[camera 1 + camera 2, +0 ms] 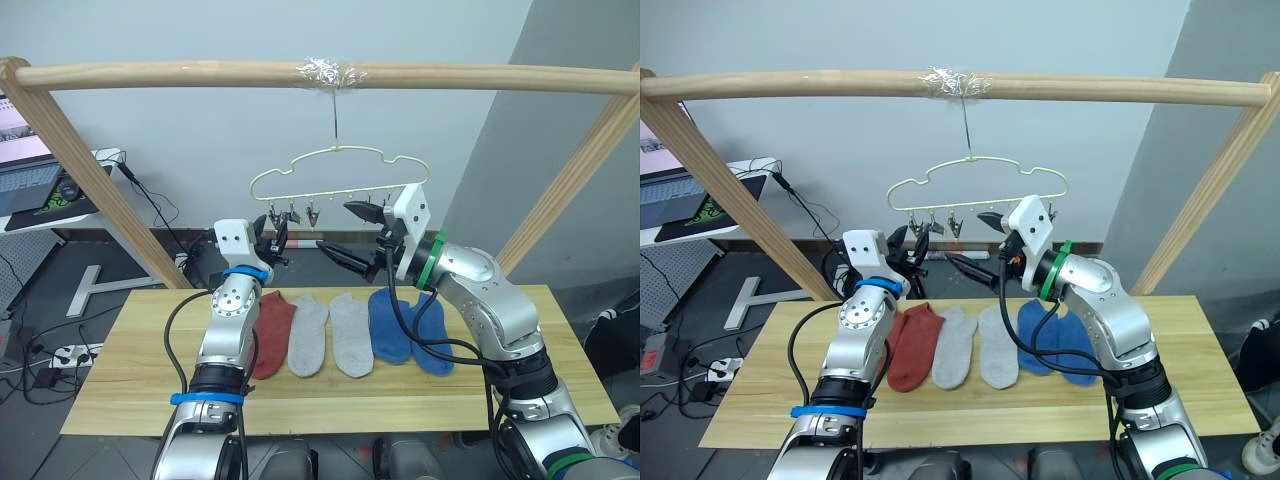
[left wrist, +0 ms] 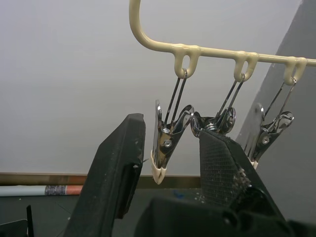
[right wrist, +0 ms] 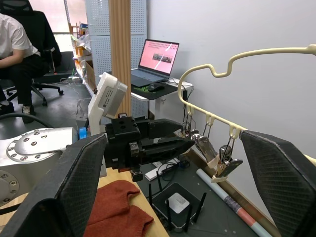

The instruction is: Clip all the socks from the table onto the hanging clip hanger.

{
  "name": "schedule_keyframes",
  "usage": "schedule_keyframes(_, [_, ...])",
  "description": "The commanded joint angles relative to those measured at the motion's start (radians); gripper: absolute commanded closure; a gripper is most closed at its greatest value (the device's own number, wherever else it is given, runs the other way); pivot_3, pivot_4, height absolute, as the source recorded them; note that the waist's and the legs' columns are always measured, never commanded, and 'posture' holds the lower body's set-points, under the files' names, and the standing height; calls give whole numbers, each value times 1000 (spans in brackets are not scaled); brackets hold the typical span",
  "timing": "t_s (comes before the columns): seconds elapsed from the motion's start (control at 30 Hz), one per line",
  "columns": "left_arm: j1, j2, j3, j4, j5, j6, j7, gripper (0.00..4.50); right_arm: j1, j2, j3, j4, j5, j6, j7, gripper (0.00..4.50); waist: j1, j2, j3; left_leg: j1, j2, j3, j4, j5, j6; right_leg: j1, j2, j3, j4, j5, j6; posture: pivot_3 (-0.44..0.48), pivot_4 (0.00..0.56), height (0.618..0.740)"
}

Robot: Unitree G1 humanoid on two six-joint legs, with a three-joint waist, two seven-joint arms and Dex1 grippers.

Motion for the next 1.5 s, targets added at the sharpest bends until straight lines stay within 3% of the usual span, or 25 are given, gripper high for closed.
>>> schedule_keyframes(0.03, [8, 9, 9, -35, -4, -15, -2, 2400, -28, 0, -21, -50, 20, -5, -3, 0, 0, 0, 0, 0, 0, 0, 0, 0, 0, 0, 0, 0, 0, 0, 0, -55, 143, 740])
schedule_keyframes(0.73, [9, 3, 17, -91, -39, 3, -9, 2400, -28, 2, -19, -49, 16, -10, -5, 0, 0, 0, 6, 0, 0, 0, 0, 0, 0, 0, 0, 0, 0, 0, 0, -53, 142, 740])
schedule_keyframes(0.93, [38, 6, 20, -136, -51, 21, -11, 2400, -26, 7, -15, -52, 14, -11, -8, 0, 0, 0, 5, -14, 0, 1, 1, 2, -4, -16, 0, 1, 3, 1, 0, -53, 138, 740])
schedule_keyframes(1.5, [80, 6, 32, -225, -87, 63, -30, 2400, -18, 3, -12, -64, 15, -8, -6, 0, 0, 0, 5, -15, 0, 1, 1, 2, -4, -16, -1, 1, 3, 1, 0, -56, 130, 740])
